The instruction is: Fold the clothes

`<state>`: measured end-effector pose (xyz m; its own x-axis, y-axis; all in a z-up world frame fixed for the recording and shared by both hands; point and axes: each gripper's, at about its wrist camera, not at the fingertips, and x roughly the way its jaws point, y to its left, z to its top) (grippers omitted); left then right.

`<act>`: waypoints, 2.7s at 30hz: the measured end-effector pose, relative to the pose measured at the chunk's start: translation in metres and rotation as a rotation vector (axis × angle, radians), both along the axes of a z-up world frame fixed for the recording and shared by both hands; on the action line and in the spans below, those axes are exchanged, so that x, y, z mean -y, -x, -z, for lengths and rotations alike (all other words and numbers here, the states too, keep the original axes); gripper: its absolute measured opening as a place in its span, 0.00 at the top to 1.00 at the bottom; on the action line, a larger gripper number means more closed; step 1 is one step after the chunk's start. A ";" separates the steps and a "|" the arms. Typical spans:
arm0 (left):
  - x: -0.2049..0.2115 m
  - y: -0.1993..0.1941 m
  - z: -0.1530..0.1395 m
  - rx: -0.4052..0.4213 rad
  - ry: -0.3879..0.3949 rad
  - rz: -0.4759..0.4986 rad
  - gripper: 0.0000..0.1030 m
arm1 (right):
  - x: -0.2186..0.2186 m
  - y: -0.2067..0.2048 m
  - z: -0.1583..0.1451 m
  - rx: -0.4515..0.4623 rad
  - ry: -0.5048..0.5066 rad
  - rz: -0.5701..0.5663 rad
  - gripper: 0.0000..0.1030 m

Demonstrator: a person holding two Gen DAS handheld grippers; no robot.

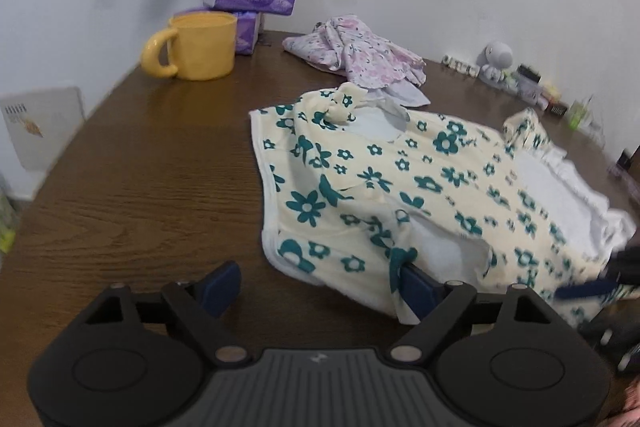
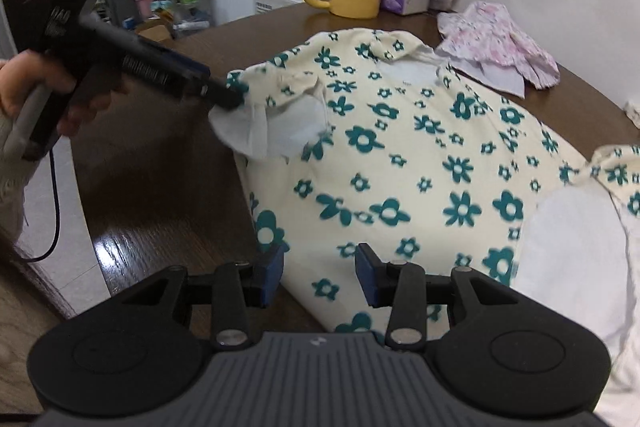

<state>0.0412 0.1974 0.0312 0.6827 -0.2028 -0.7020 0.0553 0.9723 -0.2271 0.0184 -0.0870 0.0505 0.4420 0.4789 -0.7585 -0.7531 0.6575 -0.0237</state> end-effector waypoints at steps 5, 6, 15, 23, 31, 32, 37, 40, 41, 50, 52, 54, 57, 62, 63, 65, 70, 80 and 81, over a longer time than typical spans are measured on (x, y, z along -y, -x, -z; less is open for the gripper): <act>-0.009 -0.013 0.002 0.004 0.082 0.033 0.19 | -0.007 -0.002 -0.012 0.041 0.017 0.024 0.61; -0.008 -0.015 0.002 0.005 0.085 0.040 0.26 | -0.008 -0.002 -0.014 0.050 0.020 0.028 0.62; 0.004 -0.020 -0.018 0.076 0.052 0.121 0.87 | -0.021 -0.006 -0.035 0.124 0.050 0.071 0.98; 0.008 -0.022 -0.083 0.231 0.032 0.168 0.89 | -0.029 -0.003 -0.041 0.108 0.068 0.057 0.98; -0.004 0.005 -0.046 0.147 0.024 0.154 0.90 | -0.034 0.007 -0.032 0.000 0.075 -0.015 0.98; -0.007 0.008 -0.038 0.125 0.029 0.146 0.90 | -0.034 0.008 -0.031 -0.014 0.076 -0.024 0.98; -0.012 0.004 -0.046 0.148 0.026 0.121 0.90 | -0.031 0.009 -0.048 0.000 0.041 -0.029 0.98; -0.014 0.012 -0.054 0.181 0.015 0.114 0.90 | -0.027 0.008 -0.062 0.024 0.012 -0.023 0.98; -0.014 0.015 -0.057 0.192 0.011 0.112 0.90 | -0.026 0.008 -0.067 0.032 0.002 -0.021 0.98; -0.043 0.055 -0.016 0.070 0.020 0.002 0.73 | -0.032 0.010 -0.004 -0.218 -0.019 -0.079 0.91; -0.048 0.067 -0.021 0.100 0.004 -0.026 0.56 | -0.016 0.009 -0.008 -0.221 -0.074 -0.062 0.77; -0.043 0.077 -0.034 0.161 -0.021 -0.033 0.45 | 0.006 0.010 -0.018 -0.175 -0.112 -0.024 0.61; -0.020 0.082 -0.050 0.232 -0.058 0.028 0.38 | 0.035 0.012 -0.028 -0.085 -0.109 0.069 0.57; 0.036 0.066 -0.047 0.215 -0.056 0.241 0.34 | 0.087 0.015 -0.024 -0.023 -0.030 0.257 0.53; 0.045 0.062 -0.044 0.209 -0.056 0.265 0.34 | 0.097 0.014 -0.021 -0.021 -0.020 0.294 0.53; 0.062 0.056 -0.038 0.195 -0.056 0.293 0.34 | 0.117 0.014 -0.018 -0.014 -0.026 0.360 0.53; 0.085 0.045 -0.017 0.138 -0.065 0.308 0.42 | 0.146 0.015 -0.009 -0.015 -0.038 0.429 0.53; 0.096 0.041 0.008 0.068 -0.118 0.213 0.42 | 0.169 0.016 0.001 -0.029 0.018 0.371 0.56; 0.098 0.041 0.008 0.069 -0.132 0.207 0.42 | 0.169 0.016 0.001 -0.028 0.031 0.355 0.73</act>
<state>-0.0002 0.0989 0.0229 0.6834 -0.2533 -0.6847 0.2675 0.9595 -0.0879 0.0020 -0.2561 0.0496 0.5558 0.2754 -0.7844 -0.4785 0.8776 -0.0310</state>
